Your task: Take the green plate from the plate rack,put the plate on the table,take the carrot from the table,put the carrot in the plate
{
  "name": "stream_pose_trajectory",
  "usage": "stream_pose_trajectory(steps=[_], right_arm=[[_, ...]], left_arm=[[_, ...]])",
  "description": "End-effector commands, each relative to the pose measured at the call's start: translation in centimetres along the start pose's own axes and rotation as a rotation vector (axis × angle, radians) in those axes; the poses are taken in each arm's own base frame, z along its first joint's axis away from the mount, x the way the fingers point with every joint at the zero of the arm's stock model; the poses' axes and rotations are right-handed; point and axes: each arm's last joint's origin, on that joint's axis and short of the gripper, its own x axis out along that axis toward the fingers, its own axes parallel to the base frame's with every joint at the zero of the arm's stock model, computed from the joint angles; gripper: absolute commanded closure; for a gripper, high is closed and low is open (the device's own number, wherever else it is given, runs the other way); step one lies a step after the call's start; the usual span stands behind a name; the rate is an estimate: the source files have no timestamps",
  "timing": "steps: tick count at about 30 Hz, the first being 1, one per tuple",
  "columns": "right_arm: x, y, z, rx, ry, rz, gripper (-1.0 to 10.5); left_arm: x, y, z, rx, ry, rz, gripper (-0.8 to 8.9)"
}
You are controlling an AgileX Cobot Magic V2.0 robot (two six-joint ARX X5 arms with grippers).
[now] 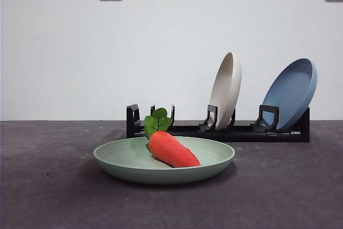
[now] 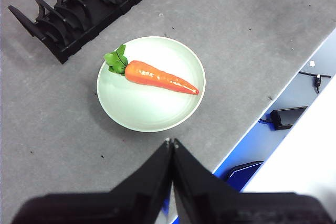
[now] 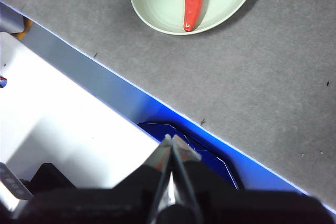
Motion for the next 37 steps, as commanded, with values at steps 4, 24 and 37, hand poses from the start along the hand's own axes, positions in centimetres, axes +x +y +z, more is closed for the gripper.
stream_pose_trajectory(steps=[4,24,37], right_arm=[[0.1,0.0,0.0,-0.006,-0.002,-0.001,9.5],[0.1,0.0,0.0,-0.006,-0.002,-0.004,9.5],[0.1,0.0,0.0,-0.006,-0.002,-0.004,9.5]], left_arm=[[0.0,0.0,0.0,-0.005,-0.005,0.002,8.17],[-0.8,8.4,-0.9,-0.037,-0.877,0.476,8.17],[5.7,9.3,-14.4,-0.149,-0.721,0.732,8.17]])
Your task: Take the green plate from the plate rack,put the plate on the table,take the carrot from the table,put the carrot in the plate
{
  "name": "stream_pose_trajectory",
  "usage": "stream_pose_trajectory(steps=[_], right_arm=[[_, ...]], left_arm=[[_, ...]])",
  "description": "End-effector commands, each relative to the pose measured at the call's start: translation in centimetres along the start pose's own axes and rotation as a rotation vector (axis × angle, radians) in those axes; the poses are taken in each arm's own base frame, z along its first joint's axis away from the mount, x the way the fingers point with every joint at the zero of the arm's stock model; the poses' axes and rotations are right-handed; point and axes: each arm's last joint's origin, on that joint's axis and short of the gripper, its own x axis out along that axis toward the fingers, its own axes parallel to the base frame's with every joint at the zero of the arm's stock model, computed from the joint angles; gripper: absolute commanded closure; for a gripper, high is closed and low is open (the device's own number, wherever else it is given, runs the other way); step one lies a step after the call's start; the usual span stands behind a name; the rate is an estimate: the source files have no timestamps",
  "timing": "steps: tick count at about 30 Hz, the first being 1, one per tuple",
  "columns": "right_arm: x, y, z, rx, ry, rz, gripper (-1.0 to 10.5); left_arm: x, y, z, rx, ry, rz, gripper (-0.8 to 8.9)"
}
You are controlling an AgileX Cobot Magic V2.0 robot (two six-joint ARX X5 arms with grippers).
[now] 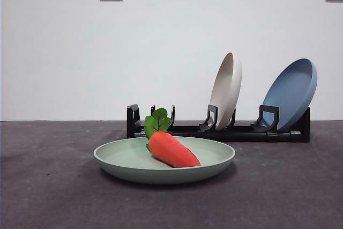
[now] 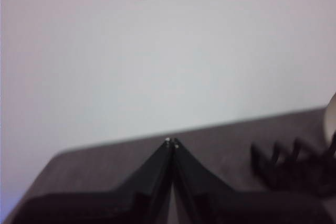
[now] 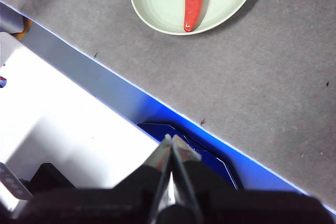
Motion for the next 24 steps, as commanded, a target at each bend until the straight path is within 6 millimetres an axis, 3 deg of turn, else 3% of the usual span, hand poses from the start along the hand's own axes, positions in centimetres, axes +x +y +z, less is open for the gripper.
stream_pose_trajectory(steps=[1,6,12,24], right_arm=[[0.1,0.0,0.0,-0.006,-0.002,-0.002,9.5],[0.1,0.0,0.0,-0.006,-0.002,-0.001,9.5],[0.1,0.0,0.0,-0.006,-0.002,-0.002,9.5],[0.1,0.0,0.0,-0.006,-0.002,-0.002,9.5]], left_arm=[[-0.6,-0.1,-2.9,0.013,0.023,0.023,8.17],[-1.2,-0.3,-7.3,0.014,0.073,0.041,8.17],[-1.4,-0.7,-10.7,0.007,0.135,0.038,8.17],[-1.9,-1.1,-12.3,-0.075,0.286,-0.024,8.17]])
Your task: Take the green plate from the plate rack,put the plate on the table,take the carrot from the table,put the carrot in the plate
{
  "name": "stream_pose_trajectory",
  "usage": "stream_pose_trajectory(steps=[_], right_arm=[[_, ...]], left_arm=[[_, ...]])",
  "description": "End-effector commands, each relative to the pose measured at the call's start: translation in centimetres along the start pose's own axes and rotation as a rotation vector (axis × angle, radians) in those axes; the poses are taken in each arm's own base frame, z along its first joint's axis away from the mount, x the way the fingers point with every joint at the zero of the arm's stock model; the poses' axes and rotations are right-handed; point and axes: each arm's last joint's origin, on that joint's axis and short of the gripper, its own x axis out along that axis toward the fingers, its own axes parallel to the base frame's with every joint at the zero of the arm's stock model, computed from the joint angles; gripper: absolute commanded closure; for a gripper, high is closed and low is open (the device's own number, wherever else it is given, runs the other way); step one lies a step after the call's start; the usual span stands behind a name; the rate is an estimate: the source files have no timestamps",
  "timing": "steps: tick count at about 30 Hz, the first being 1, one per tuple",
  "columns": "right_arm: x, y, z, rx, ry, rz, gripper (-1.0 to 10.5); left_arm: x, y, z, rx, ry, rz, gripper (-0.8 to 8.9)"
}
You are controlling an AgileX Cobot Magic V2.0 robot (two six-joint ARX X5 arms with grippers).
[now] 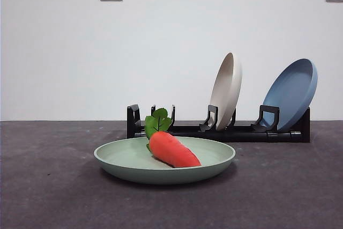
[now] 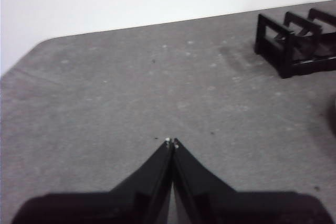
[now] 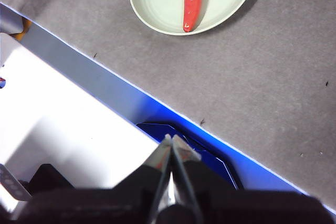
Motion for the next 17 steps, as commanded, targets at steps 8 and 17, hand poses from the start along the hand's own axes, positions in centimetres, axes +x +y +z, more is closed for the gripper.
stream_pose_trajectory(steps=[8,17], right_arm=[[0.06,-0.01,-0.03,-0.006,-0.002,-0.002,9.5],[0.06,-0.01,-0.03,-0.006,-0.002,-0.002,9.5]], left_arm=[[0.12,-0.14,-0.36,-0.048,0.001,-0.047,8.16],[0.12,-0.14,-0.35,-0.048,0.001,-0.047,8.17]])
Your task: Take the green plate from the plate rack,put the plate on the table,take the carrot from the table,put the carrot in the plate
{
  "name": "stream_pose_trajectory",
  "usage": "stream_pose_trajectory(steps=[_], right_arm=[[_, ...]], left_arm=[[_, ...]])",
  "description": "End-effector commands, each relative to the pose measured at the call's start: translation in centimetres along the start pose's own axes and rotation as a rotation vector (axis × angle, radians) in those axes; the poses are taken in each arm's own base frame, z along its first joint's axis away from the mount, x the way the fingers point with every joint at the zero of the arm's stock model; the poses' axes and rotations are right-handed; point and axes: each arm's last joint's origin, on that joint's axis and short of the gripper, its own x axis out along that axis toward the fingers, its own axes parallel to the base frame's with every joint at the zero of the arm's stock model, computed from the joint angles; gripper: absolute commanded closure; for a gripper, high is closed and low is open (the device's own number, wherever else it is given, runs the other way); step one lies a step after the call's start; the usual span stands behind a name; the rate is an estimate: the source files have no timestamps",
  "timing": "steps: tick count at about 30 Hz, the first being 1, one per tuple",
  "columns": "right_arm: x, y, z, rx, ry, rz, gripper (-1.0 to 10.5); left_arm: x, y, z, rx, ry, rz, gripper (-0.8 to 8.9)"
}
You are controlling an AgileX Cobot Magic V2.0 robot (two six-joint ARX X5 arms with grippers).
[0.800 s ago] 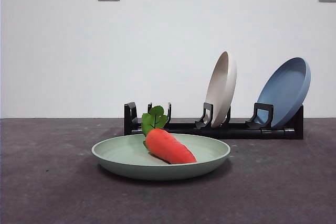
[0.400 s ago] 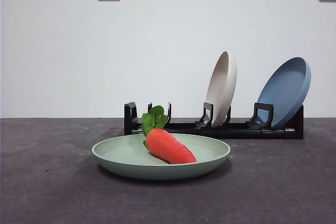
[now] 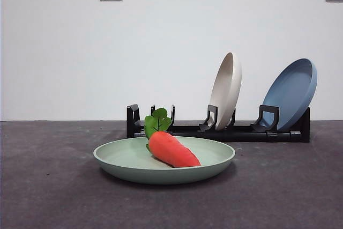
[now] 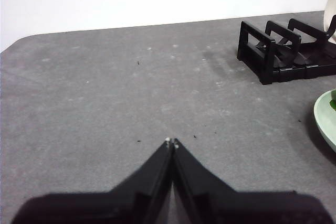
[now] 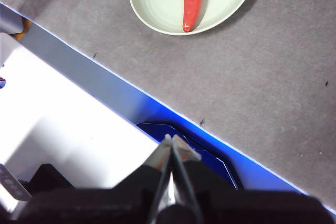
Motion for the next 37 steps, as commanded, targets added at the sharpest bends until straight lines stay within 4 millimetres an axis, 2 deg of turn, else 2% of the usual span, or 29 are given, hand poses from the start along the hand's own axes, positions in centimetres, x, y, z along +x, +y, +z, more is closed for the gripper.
stream_pose_trajectory(steps=[1,8,14,19,24,27,30,37], right_arm=[[0.1,0.0,0.0,-0.006,-0.002,-0.002,9.5],[0.0,-0.2,0.1,-0.016,-0.023,-0.078,9.5],[-0.9,-1.0,-0.4,0.023,-0.094,-0.155,9.5],[-2.5,-2.2,-0.3,0.109,-0.318,-0.276,9.5],[-3.4,-3.0,-0.9,0.076,-0.563,-0.380,9.5],[-2.2,-3.7,-1.9,0.034,-0.666,-0.423,9.5],[0.6,-5.1,-3.4,0.026,-0.776,-0.456,9.5],[5.9,-7.4,-6.0,0.031,-0.849,-0.475,9.5]], left_arm=[[0.1,0.0,-0.4,-0.011,0.006,-0.006,8.17],[0.1,0.0,-0.4,-0.011,0.006,-0.006,8.17],[0.1,0.0,-0.4,-0.011,0.006,-0.006,8.17],[0.1,0.0,-0.4,-0.011,0.006,-0.006,8.17],[0.1,0.0,-0.4,-0.011,0.006,-0.006,8.17],[0.1,0.0,-0.4,-0.011,0.006,-0.006,8.16],[0.1,0.0,-0.4,-0.011,0.006,-0.006,8.17],[0.1,0.0,-0.4,-0.011,0.006,-0.006,8.17]])
